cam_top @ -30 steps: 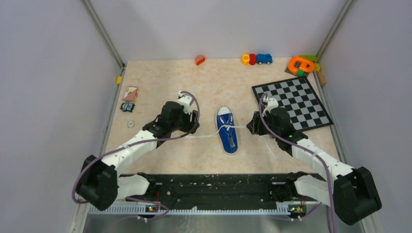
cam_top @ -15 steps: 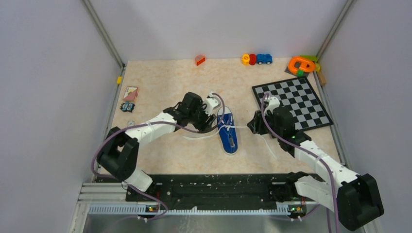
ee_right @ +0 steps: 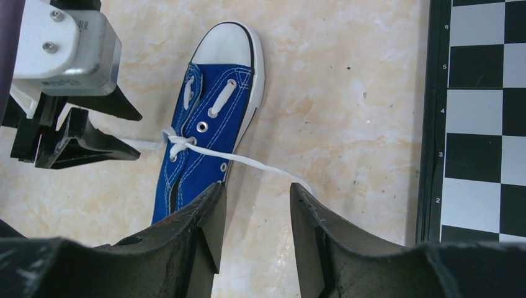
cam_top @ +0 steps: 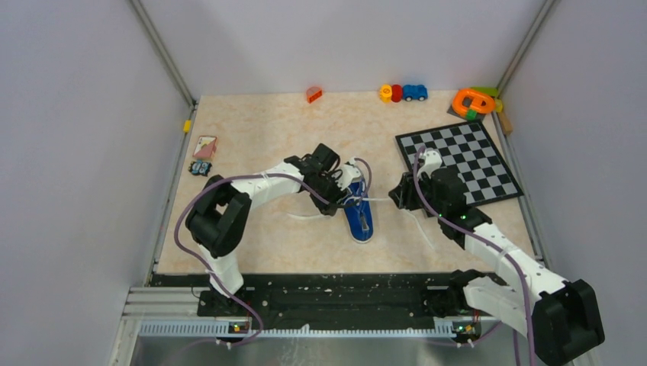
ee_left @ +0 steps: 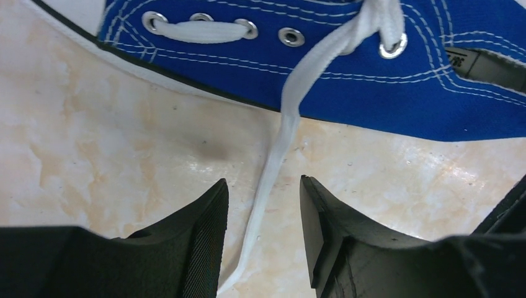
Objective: Tie the shoes
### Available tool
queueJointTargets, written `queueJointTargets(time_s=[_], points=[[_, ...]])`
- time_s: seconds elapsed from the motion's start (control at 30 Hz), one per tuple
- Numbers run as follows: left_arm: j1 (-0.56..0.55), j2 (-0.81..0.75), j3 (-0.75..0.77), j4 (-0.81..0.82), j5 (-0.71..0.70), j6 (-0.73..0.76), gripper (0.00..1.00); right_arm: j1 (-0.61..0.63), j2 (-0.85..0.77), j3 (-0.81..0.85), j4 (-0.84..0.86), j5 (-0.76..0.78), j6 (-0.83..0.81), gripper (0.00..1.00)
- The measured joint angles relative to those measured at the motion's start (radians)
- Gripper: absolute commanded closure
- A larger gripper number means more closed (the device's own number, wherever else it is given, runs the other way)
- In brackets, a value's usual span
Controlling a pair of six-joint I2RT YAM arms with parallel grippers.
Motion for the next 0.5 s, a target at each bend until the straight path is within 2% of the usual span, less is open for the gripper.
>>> queueJointTargets(time_s=[0.27, 0.5], points=[[-0.018, 0.009, 0.014, -0.054, -0.001, 0.011, 0.52, 0.0, -0.005, 0.0, 0.008, -0.001, 0.001, 0.57], [-0.036, 0.045, 0.014, -0.057, -0.061, 0.01, 0.59, 0.0, -0.032, -0.016, 0.038, -0.014, 0.01, 0.57]])
